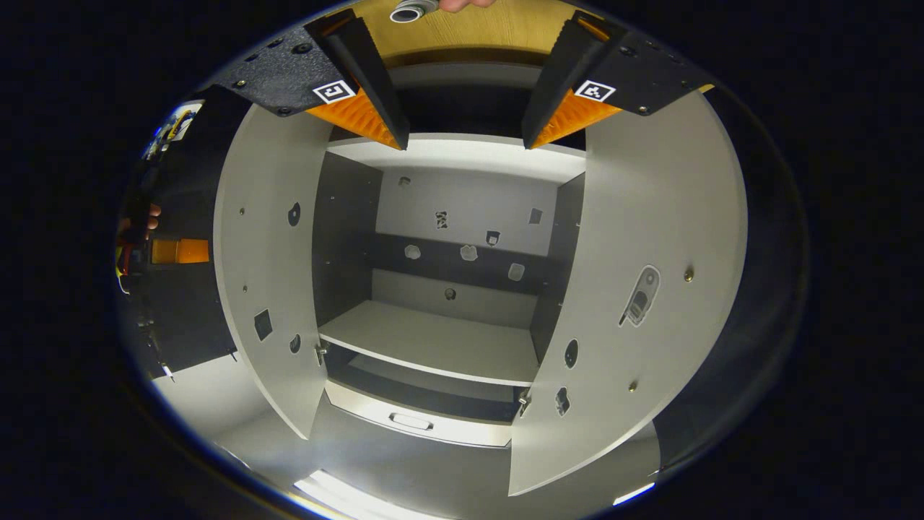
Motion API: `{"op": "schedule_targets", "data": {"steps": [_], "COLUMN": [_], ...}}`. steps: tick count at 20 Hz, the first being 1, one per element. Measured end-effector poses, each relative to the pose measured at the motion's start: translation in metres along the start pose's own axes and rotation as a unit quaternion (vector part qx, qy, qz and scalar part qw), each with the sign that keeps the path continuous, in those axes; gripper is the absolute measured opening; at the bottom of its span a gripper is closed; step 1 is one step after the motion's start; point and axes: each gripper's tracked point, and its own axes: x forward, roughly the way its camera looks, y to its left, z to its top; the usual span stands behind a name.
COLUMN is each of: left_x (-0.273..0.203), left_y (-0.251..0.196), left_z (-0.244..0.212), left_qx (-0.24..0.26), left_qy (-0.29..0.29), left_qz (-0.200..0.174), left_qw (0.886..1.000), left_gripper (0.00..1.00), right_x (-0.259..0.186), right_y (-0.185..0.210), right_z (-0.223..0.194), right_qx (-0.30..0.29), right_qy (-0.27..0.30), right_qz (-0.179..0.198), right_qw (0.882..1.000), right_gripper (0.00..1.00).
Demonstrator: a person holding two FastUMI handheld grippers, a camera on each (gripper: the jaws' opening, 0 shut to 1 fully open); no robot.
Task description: Grasp the bottle in the cabinet with the left hand and place it on the coaster, then close the right door with the right hand and the left door with the left hand.
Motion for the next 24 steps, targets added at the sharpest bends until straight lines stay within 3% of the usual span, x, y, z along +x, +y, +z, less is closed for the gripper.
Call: {"op": "schedule_targets", "data": {"steps": [3,4,5,9,14,17,21,24], "left_x": [-0.002,-0.002,-0.003,-0.007,-0.013,-0.017,-0.024,-0.032], "left_y": [0.012,0.015,0.018,0.032,0.054,0.06,0.063,0.069], "left_z": [0.0,0.0,0.0,0.002,0.004,0.002,0.006,0.008], "left_qx": [-0.004,-0.005,-0.005,0.0,0.003,0.005,0.009,0.008], "left_qy": [0.002,0.002,0.002,0.0,0.002,0.005,0.001,0.0], "left_qz": [0.005,0.007,0.008,0.017,0.039,0.049,0.058,0.077], "left_qw": [1.0,1.0,1.0,1.0,0.999,0.999,0.998,0.997], "left_gripper": [0.95,0.95,0.95,0.95,0.95,0.95,0.95,0.92], "right_x": [0.01,0.014,0.02,0.036,0.038,0.041,0.061,0.073], "right_y": [0.024,0.035,0.047,0.089,0.113,0.121,0.117,0.123], "right_z": [-0.003,-0.003,-0.005,-0.019,-0.022,-0.028,-0.043,-0.044], "right_qx": [0.004,0.005,0.008,0.034,0.054,0.042,0.025,0.022], "right_qy": [0.002,0.002,0.002,0.016,0.03,0.038,0.051,0.046], "right_qz": [0.019,0.027,0.037,0.08,0.109,0.116,0.091,0.094], "right_qw": [1.0,1.0,0.999,0.996,0.992,0.992,0.994,0.994], "right_gripper": [0.95,0.86,0.95,0.96,0.97,0.97,0.97,0.97]}}
